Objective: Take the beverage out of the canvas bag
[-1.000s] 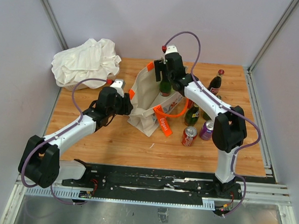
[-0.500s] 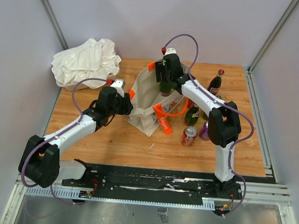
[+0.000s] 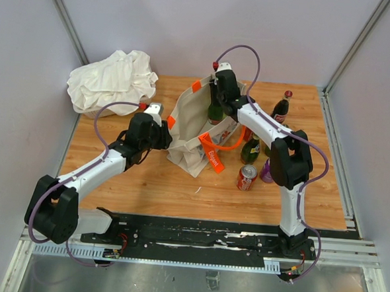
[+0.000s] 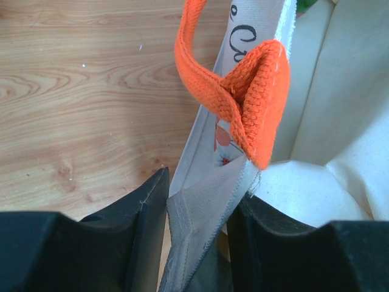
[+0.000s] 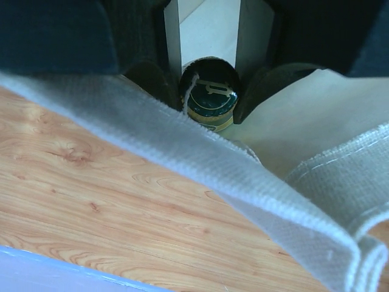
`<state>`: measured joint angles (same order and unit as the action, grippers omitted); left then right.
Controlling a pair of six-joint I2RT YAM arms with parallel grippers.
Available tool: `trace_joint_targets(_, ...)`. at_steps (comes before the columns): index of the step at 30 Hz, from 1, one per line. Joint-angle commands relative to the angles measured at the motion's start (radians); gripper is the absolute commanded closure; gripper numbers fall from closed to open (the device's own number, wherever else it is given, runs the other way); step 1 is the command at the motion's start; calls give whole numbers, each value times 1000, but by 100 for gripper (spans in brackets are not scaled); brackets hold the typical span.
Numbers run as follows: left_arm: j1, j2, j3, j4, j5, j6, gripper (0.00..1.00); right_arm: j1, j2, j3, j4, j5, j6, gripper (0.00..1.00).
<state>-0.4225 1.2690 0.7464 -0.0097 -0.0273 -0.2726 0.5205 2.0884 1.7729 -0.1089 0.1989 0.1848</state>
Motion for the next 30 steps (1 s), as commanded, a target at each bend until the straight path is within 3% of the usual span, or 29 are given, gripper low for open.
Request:
trace_joint_targets(1,-3,11,17,-11,-52,15,63,-13,-11,-1,57,-93,-70,99)
trace_joint_targets(6,-2,12,40,-4,-108,41,78,8,-57,68,22,-140,-156,99)
trace_joint_targets(9,-2,21,68,-7,-151,70,81,21,-90,128,1,-190,-185,99)
trace_joint_targets(18,16,61,140,-27,-215,113,84,88,-183,289,-24,-221,-288,99)
trace_joint_targets(30,139,104,210,-57,-233,104,84,153,-300,403,-107,-154,-353,99)
